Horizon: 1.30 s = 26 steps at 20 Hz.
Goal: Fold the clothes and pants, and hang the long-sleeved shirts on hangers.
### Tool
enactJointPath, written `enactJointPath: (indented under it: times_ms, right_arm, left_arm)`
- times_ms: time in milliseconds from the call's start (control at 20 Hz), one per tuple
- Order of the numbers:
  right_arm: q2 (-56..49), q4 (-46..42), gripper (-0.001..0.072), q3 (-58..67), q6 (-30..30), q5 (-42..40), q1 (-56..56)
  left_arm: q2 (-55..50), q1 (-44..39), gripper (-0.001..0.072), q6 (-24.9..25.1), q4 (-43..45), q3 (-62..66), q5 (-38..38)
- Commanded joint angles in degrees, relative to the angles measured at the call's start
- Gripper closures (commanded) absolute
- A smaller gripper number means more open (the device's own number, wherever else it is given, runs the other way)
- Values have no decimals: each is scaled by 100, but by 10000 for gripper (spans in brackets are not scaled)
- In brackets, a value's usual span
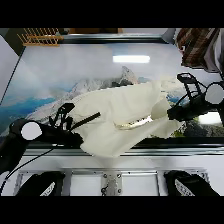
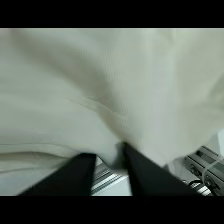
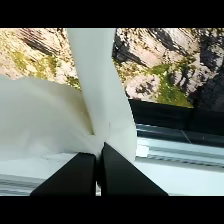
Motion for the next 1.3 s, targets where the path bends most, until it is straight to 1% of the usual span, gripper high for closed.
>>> enactJointPath:
  times_ms: [0, 50, 100, 200, 400, 500, 600, 700, 800, 900, 950, 1050, 1150, 1250]
  right_arm:
    - [9, 107, 557, 11, 0, -2, -2]
    - [9, 107, 291, 13, 0, -90, -2]
    - [9, 109, 113, 13, 0, -214, -2]
    - [11, 107, 102, 13, 0, -428, -2]
    - [9, 111, 102, 13, 0, -671, -2]
    - [9, 195, 103, 11, 2, -675, -2]
    - [9, 409, 103, 11, 2, -678, -2]
    - [9, 669, 103, 11, 2, -678, -2]
    - [9, 962, 103, 11, 55, -675, 0]
    - [9, 1211, 103, 11, 133, -680, 0]
    - [9, 1318, 104, 11, 136, -680, 0]
    - [9, 1399, 103, 11, 323, -680, 0]
    - [7, 1394, 104, 11, 555, -682, 0]
    - [7, 1403, 104, 11, 568, -684, 0]
  left_arm:
    - [144, -251, 79, -455, 42, 50, 479]
    - [-11, -107, 85, -457, 50, 306, 564]
    - [-210, 90, 85, -433, 50, 584, 610]
    - [-702, 671, 84, -376, 48, 1176, 684]
    - [-1766, 2127, 84, 50, 52, 2072, 920]
    - [-2234, 2756, 85, 466, 33, 2271, 1152]
    - [-2688, 3204, 85, 890, -11, 2323, 1375]
    - [-3182, 3480, 84, 1091, -11, 2323, 1620]
    - [-3694, 3685, 85, 1185, -13, 2323, 1954]
    - [-4201, 3823, 85, 1202, -15, 2350, 2273]
    - [-4454, 3875, 85, 1202, -22, 2424, 2302]
    - [-4962, 3880, 85, 1307, -184, 2675, 2173]
    - [-5396, 3864, 85, 1587, -671, 2968, 1880]
    - [-5781, 3781, 85, 1709, -1080, 3270, 1558]
